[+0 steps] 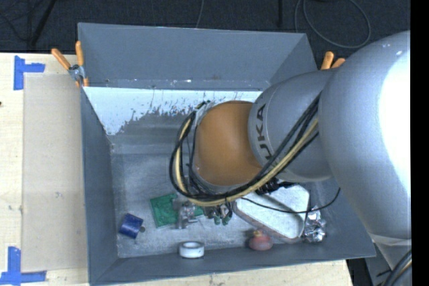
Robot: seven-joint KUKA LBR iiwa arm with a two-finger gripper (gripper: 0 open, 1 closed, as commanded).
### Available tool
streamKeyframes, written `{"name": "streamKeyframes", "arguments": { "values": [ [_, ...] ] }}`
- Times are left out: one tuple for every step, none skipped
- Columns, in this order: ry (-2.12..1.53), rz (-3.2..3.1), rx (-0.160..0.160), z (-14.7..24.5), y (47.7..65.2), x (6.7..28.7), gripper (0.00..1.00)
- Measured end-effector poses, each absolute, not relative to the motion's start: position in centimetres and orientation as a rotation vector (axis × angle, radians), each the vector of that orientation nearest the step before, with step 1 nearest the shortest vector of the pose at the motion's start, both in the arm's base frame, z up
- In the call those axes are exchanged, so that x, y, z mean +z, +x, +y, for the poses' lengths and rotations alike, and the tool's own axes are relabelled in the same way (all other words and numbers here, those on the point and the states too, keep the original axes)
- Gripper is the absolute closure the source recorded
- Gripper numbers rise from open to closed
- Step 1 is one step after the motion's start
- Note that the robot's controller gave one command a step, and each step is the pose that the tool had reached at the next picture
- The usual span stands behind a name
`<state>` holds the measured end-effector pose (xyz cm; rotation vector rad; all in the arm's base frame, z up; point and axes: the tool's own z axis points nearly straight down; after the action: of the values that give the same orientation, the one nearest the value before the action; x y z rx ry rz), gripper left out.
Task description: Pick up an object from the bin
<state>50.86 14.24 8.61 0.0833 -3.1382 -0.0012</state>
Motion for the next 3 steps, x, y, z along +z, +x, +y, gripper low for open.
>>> {"name": "streamKeyframes", "arguments": {
  "values": [
    [0.054,-3.149,-0.004,15.3,51.1,21.4,1.00],
    [0.597,-3.092,-0.001,16.8,51.2,7.4,1.00],
    [0.624,-3.088,-0.003,18.4,51.6,23.5,1.00]
  ]
}}
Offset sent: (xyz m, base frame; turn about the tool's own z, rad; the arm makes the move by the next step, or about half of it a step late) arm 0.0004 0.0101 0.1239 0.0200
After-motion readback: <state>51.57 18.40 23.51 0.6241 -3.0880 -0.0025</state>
